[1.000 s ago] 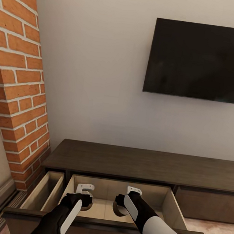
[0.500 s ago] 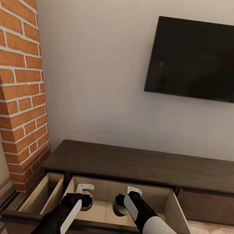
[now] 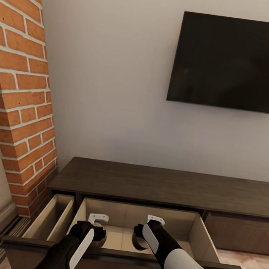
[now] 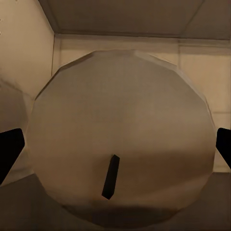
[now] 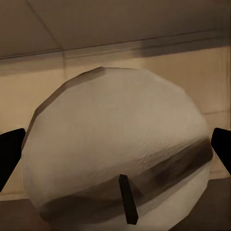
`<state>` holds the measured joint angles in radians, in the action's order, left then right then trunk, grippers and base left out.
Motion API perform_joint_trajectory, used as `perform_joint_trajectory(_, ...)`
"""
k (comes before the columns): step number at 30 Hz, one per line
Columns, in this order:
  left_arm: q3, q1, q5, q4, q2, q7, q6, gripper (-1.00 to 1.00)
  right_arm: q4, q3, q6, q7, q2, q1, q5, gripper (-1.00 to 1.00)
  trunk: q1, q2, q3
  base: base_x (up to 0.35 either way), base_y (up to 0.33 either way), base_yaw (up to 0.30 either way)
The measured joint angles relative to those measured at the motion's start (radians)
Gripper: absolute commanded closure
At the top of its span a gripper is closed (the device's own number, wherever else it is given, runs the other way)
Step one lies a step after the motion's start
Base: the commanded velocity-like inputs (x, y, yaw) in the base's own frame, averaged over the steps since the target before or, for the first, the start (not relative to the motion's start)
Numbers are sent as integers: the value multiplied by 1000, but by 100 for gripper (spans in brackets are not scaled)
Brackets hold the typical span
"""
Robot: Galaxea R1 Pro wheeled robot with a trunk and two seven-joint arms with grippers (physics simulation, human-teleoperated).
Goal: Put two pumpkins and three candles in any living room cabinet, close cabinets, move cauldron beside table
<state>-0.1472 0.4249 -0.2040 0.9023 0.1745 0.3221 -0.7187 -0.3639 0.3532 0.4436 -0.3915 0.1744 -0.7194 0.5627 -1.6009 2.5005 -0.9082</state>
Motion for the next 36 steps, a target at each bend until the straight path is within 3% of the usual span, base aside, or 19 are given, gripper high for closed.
perform_joint_trajectory(28,0,0,0,13,0,0,-5,100,-1,1,21,-26,0,-1,4,100,0,0,0,53,0,0)
perform_joint_trajectory(36,0,0,0,25,0,0,-48,100,-1,1,61,-26,0,-3,3,100,-4,2,-31,0,0,0)
